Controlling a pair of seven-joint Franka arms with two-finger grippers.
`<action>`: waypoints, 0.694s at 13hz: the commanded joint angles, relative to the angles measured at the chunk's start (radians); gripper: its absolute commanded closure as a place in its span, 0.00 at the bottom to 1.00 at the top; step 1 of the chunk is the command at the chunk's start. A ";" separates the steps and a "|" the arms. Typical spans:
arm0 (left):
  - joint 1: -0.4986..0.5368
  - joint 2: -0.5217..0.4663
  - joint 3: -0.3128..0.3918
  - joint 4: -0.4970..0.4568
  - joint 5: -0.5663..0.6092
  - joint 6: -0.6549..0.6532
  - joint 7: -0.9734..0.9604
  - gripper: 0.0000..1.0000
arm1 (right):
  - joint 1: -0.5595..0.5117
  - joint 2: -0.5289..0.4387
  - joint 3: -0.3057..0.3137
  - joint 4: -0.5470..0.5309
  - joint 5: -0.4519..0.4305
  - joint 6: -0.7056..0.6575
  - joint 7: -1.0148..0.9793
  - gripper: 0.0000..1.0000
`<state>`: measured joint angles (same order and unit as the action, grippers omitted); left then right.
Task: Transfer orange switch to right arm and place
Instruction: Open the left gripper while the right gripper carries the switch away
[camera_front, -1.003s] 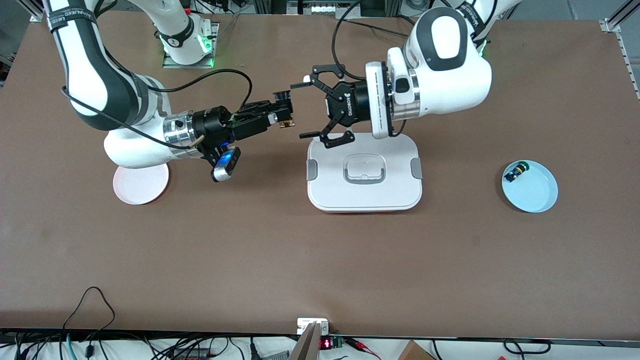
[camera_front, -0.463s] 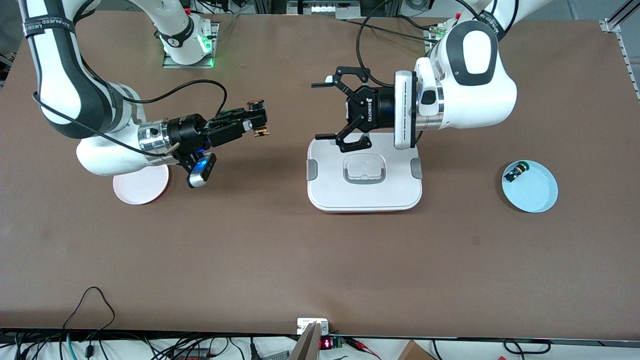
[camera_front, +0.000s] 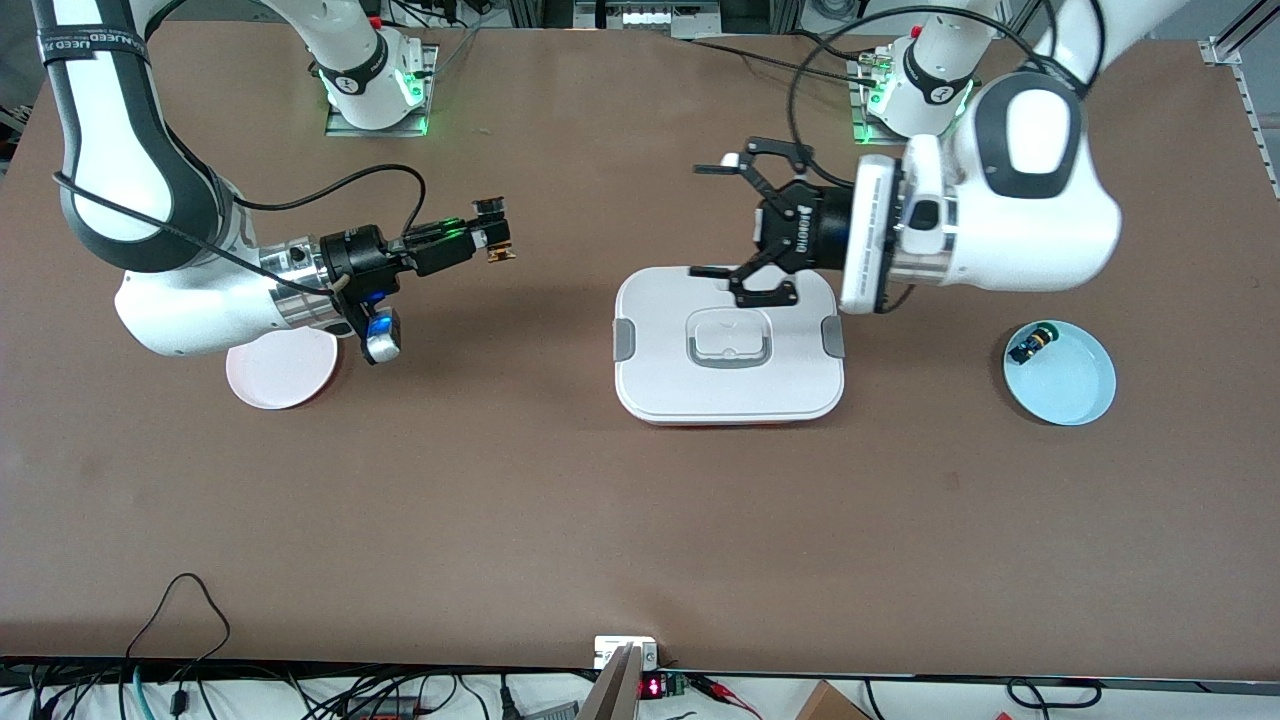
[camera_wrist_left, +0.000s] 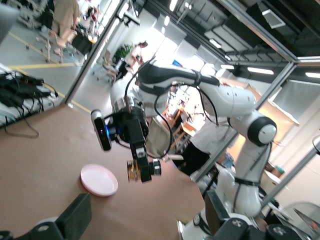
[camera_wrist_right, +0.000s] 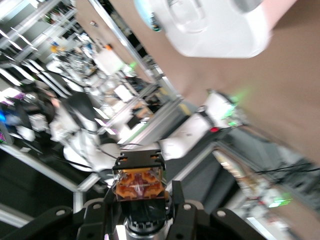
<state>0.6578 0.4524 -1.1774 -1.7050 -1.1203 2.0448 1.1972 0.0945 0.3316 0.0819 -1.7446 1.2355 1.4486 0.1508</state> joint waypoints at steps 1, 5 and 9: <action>0.064 -0.023 -0.007 0.016 0.117 -0.142 -0.126 0.00 | -0.025 -0.029 0.004 -0.013 -0.128 -0.021 -0.140 0.78; 0.161 -0.023 -0.007 0.074 0.376 -0.432 -0.385 0.00 | -0.068 -0.032 0.004 0.006 -0.377 -0.028 -0.366 0.85; 0.191 -0.015 -0.005 0.191 0.611 -0.682 -0.707 0.00 | -0.071 -0.042 0.004 0.040 -0.623 -0.011 -0.549 0.91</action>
<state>0.8429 0.4516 -1.1782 -1.5674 -0.5909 1.4414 0.6148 0.0268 0.3085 0.0790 -1.7147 0.6915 1.4378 -0.3251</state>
